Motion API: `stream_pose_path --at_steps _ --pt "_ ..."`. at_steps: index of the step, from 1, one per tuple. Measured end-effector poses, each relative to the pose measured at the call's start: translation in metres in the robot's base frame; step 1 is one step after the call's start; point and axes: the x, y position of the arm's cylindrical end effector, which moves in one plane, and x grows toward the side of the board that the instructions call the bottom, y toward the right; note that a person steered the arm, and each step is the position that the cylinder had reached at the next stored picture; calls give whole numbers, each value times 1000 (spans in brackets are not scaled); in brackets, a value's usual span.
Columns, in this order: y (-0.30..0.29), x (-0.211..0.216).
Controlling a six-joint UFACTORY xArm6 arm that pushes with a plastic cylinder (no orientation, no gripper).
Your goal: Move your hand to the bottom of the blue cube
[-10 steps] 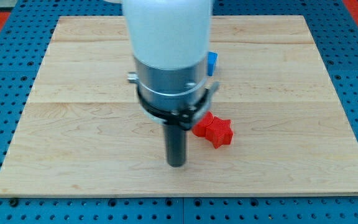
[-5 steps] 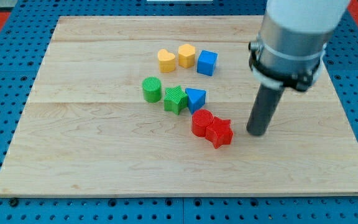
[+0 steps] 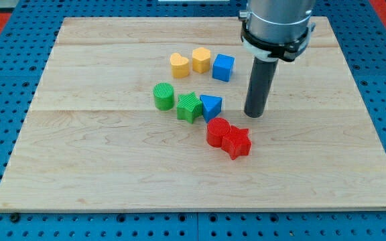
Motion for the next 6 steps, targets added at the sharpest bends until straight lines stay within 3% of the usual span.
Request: stream_pose_path --at_steps 6 --pt "-40 -27"
